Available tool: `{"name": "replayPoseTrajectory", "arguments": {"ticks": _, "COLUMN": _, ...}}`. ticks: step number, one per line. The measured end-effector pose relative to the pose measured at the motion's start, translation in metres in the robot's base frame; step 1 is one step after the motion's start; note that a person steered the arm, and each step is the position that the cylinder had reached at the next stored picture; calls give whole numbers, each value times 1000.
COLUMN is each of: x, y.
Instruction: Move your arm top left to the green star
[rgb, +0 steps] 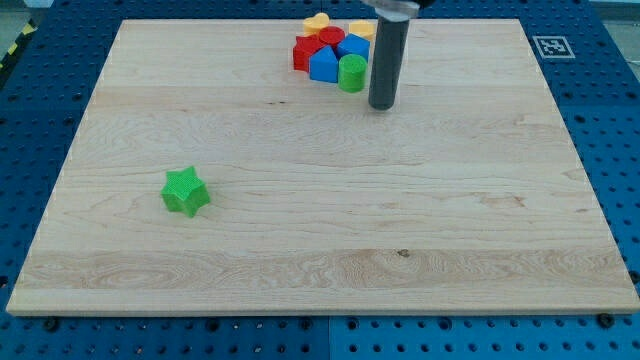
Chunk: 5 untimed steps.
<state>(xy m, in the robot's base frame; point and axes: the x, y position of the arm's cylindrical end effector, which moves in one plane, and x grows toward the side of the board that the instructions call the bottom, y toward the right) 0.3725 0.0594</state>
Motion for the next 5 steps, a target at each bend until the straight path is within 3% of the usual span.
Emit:
{"name": "replayPoseTrajectory", "arguments": {"ticks": 2, "x": 3, "y": -201}}
{"name": "replayPoseTrajectory", "arguments": {"ticks": 3, "x": 8, "y": -261}}
{"name": "replayPoseTrajectory", "arguments": {"ticks": 4, "x": 45, "y": -274}}
{"name": "replayPoseTrajectory", "arguments": {"ticks": 5, "x": 121, "y": -267}}
